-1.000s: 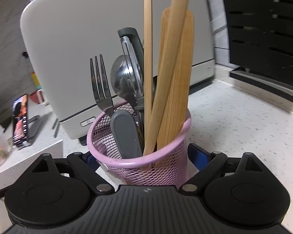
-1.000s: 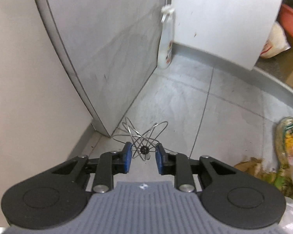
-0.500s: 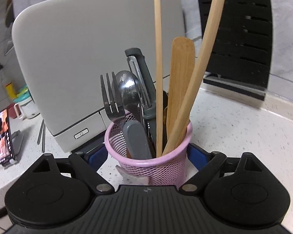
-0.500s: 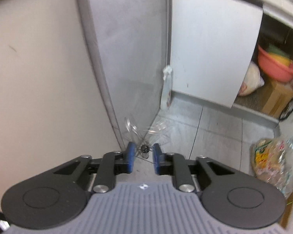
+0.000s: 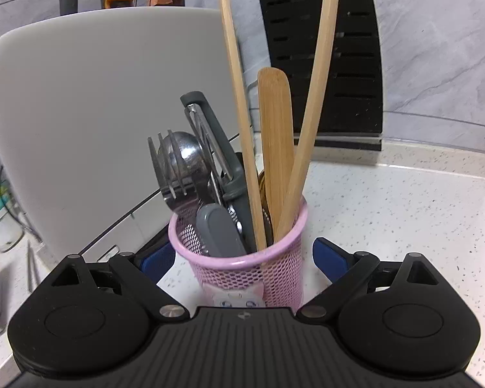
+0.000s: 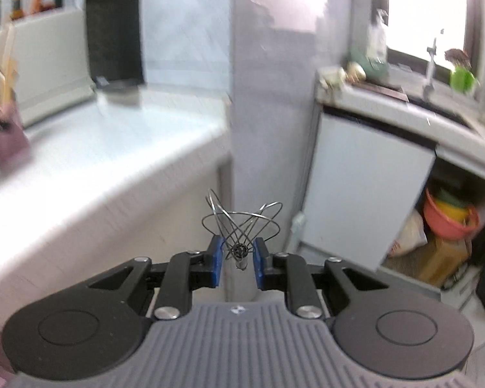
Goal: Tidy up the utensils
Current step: 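Lift the whisk with the right gripper and carry it to the pink cup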
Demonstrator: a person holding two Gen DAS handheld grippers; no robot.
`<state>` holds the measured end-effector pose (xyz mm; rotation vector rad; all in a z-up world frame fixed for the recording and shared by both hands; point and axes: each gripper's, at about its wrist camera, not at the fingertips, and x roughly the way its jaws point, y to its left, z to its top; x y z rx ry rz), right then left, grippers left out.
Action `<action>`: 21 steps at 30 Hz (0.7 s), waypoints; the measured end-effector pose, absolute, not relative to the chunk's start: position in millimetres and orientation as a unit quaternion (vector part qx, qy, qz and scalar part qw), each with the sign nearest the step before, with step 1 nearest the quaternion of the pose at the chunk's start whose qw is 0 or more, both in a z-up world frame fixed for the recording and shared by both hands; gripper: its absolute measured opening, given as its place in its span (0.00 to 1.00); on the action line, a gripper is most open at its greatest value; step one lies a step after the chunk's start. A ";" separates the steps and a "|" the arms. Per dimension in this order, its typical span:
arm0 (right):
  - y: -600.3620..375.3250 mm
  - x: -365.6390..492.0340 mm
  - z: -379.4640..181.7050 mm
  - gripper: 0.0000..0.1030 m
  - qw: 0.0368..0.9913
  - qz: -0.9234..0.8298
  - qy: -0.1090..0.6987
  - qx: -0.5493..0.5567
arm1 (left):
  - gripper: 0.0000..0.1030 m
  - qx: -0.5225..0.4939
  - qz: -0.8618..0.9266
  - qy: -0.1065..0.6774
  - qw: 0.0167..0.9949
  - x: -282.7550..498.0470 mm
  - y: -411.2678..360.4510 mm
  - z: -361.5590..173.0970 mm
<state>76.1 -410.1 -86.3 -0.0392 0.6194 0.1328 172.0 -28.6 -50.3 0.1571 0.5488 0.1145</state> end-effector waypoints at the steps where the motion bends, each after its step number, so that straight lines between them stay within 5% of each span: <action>1: -405.9 76.4 -72.7 0.17 0.952 0.073 0.298 -0.020 | 1.00 0.076 0.051 0.264 0.960 171.7 -27.4 -50.0; 9: -351.0 88.5 26.4 0.18 0.954 0.162 0.250 0.008 | 1.00 0.055 -0.008 0.250 0.967 178.4 -6.5 -49.3; 21: -232.6 141.6 55.6 0.19 0.926 0.283 0.249 0.019 | 1.00 0.031 -0.075 0.233 0.969 172.8 24.7 -48.7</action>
